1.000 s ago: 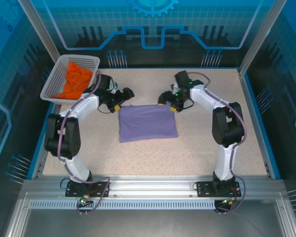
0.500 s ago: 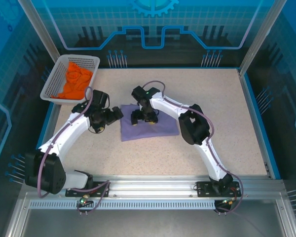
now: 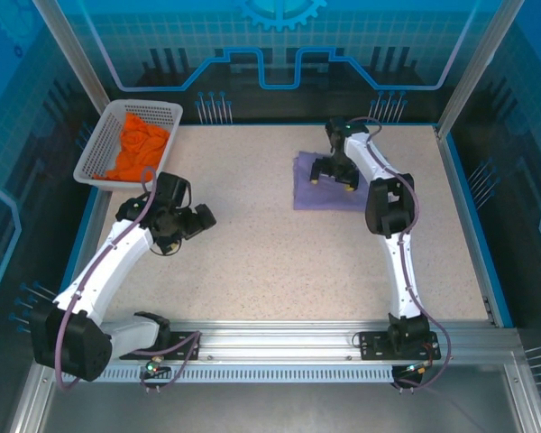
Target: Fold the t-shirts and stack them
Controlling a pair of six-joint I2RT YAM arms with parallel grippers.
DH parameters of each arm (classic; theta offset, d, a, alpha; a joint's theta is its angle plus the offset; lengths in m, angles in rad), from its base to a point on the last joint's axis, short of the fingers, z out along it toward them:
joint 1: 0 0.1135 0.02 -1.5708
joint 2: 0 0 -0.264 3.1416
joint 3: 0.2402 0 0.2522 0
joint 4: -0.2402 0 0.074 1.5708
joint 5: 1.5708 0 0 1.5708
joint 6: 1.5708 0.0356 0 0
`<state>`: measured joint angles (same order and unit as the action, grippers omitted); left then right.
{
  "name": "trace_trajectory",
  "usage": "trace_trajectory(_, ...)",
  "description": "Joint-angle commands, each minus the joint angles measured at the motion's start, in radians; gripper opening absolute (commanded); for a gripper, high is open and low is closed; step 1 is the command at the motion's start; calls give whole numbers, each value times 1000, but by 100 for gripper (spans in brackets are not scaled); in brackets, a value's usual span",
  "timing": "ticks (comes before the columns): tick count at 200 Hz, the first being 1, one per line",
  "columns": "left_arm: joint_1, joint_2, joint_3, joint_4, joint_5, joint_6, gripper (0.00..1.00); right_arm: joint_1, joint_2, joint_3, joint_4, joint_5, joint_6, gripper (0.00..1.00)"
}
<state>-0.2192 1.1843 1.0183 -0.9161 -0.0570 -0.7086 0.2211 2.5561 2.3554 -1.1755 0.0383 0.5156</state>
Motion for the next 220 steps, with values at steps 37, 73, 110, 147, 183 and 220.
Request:
trace_trajectory(37,0,-22,32,-59,-11,-9,99,-88,67,74,-105,8,-44,100)
trace_trajectory(73,0,0,38,-47,3,-6,99,-167,74,56,-70,39,-102,98)
trace_trajectory(110,0,15,43,-57,11,-3,99,-226,131,138,-41,70,-146,98)
trace_trajectory(147,0,19,46,-74,17,-5,99,-280,191,262,5,70,-177,98)
trace_trajectory(183,0,20,45,-85,20,-15,99,-312,240,349,63,63,-168,100)
trace_trajectory(220,0,32,66,-89,25,-4,99,-354,247,356,129,27,-125,100)
